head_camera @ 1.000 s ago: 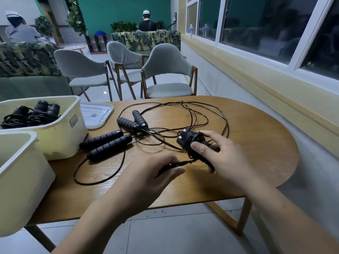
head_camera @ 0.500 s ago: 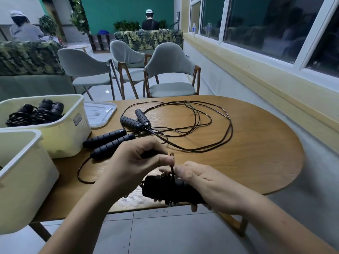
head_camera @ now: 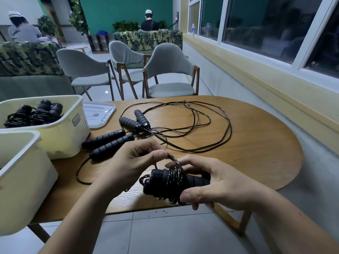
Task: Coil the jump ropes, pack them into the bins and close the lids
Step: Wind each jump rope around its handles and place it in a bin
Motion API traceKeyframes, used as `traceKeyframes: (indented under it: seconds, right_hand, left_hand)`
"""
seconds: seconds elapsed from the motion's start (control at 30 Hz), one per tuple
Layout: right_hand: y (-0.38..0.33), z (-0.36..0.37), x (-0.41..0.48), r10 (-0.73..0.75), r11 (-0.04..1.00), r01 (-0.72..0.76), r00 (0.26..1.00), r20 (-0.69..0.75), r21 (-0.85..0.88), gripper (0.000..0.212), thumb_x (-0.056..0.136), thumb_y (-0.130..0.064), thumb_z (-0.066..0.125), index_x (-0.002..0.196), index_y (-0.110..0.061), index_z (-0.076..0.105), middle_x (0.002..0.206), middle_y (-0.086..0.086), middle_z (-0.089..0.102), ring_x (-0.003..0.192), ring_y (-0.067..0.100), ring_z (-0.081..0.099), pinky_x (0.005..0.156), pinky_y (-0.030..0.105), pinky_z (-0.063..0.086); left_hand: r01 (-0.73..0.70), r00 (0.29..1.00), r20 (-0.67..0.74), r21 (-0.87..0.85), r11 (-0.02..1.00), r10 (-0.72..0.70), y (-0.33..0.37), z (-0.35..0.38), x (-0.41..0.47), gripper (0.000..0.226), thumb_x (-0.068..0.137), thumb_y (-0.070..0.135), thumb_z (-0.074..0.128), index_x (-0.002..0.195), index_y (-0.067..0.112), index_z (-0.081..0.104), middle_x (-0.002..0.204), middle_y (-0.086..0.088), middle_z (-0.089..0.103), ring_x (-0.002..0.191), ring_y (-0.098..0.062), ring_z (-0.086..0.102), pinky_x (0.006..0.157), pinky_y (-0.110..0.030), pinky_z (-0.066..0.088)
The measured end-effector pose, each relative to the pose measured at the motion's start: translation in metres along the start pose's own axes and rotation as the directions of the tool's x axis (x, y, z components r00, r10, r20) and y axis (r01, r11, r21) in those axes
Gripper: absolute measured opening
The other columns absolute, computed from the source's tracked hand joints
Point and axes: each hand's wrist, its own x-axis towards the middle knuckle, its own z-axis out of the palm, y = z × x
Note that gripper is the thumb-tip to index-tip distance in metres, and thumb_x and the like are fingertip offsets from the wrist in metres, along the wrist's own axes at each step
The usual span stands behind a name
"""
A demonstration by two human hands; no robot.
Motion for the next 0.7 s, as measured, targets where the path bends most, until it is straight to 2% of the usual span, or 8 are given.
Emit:
traceKeyframes:
  seconds: [0.03,0.1,0.23,0.37,0.43,0.5,0.6,0.7]
  right_hand:
    - [-0.001,-0.002,-0.001,0.0,1.0,0.0,1.0,0.001,0.01,0.057,0.093,-0.018,0.085,0.143,-0.032,0.061,0.13,0.007,0.074,0.092,0.053,0.072,0.071,0.077,0.053]
    - [-0.003,-0.007,-0.003,0.007,0.999,-0.007,1.0,-0.01,0.032,0.06,0.092,-0.018,0.085,0.144,-0.033,0.058,0.13,0.007,0.074,0.091,0.054,0.072,0.071,0.074,0.054]
    - [-0.006,-0.013,-0.006,0.022,0.993,-0.018,0.999,-0.033,0.12,0.068,0.091,-0.014,0.083,0.144,-0.037,0.047,0.129,0.007,0.076,0.082,0.031,0.073,0.059,0.039,0.049]
    - [-0.007,-0.01,-0.006,0.054,0.982,-0.05,0.998,-0.018,0.185,0.083,0.091,-0.005,0.081,0.153,-0.036,0.037,0.124,0.011,0.078,0.082,0.026,0.074,0.055,0.027,0.049]
    - [-0.007,-0.011,-0.006,0.049,0.982,-0.047,0.999,-0.006,0.183,0.083,0.091,-0.005,0.082,0.155,-0.034,0.038,0.124,0.012,0.078,0.082,0.024,0.075,0.056,0.028,0.049]
    - [-0.006,-0.012,-0.006,0.031,0.982,-0.028,0.999,-0.011,0.185,0.081,0.089,-0.01,0.085,0.154,-0.032,0.042,0.121,0.011,0.079,0.082,0.023,0.074,0.055,0.028,0.049]
    - [-0.007,-0.013,-0.006,0.007,0.98,0.013,0.995,-0.103,0.2,0.07,0.085,-0.013,0.086,0.147,-0.024,0.055,0.112,0.012,0.08,0.079,0.027,0.072,0.052,0.028,0.049]
    - [-0.004,-0.013,-0.003,-0.003,0.986,0.044,0.967,-0.254,0.158,0.053,0.086,-0.018,0.087,0.135,-0.021,0.066,0.109,0.013,0.079,0.075,0.032,0.071,0.05,0.035,0.049]
  left_hand:
    - [0.015,1.0,0.001,-0.005,1.0,-0.015,-0.002,0.001,0.0,0.019,0.093,0.026,0.073,0.09,0.008,0.077,0.077,0.006,0.069,0.074,-0.003,0.06,0.068,-0.014,0.045]
    - [0.037,0.999,0.011,-0.02,0.999,-0.037,-0.006,0.006,0.0,0.022,0.096,0.027,0.065,0.093,0.009,0.078,0.077,0.008,0.069,0.072,-0.002,0.059,0.066,-0.013,0.043]
    - [0.053,0.998,0.024,-0.03,0.998,-0.052,-0.015,0.02,-0.002,0.028,0.107,0.029,0.058,0.093,0.01,0.073,0.085,-0.019,0.066,0.076,-0.018,0.06,0.067,-0.031,0.045]
    - [0.017,0.999,-0.048,-0.102,0.995,-0.022,-0.027,0.027,0.002,0.021,0.103,0.034,0.066,0.121,0.024,0.06,0.087,-0.015,0.066,0.075,-0.03,0.057,0.071,-0.05,0.047]
    - [-0.015,0.998,-0.055,-0.079,0.997,0.011,-0.028,0.027,0.005,0.022,0.104,0.037,0.066,0.123,0.027,0.065,0.095,-0.016,0.071,0.083,-0.037,0.065,0.079,-0.055,0.054]
    - [-0.029,0.998,-0.05,-0.021,0.999,0.028,-0.035,0.026,0.006,0.018,0.102,0.038,0.064,0.113,0.028,0.075,0.107,-0.012,0.075,0.104,-0.038,0.071,0.095,-0.059,0.057]
    - [0.069,0.996,-0.072,0.15,0.986,-0.059,-0.051,0.033,0.007,0.017,0.092,0.026,0.066,0.107,0.028,0.075,0.105,0.0,0.077,0.103,-0.024,0.074,0.096,-0.051,0.06]
    - [0.174,0.983,-0.09,0.221,0.96,-0.157,-0.056,0.049,0.0,0.008,0.094,0.018,0.061,0.098,0.016,0.068,0.084,0.009,0.067,0.078,-0.008,0.064,0.072,-0.025,0.053]
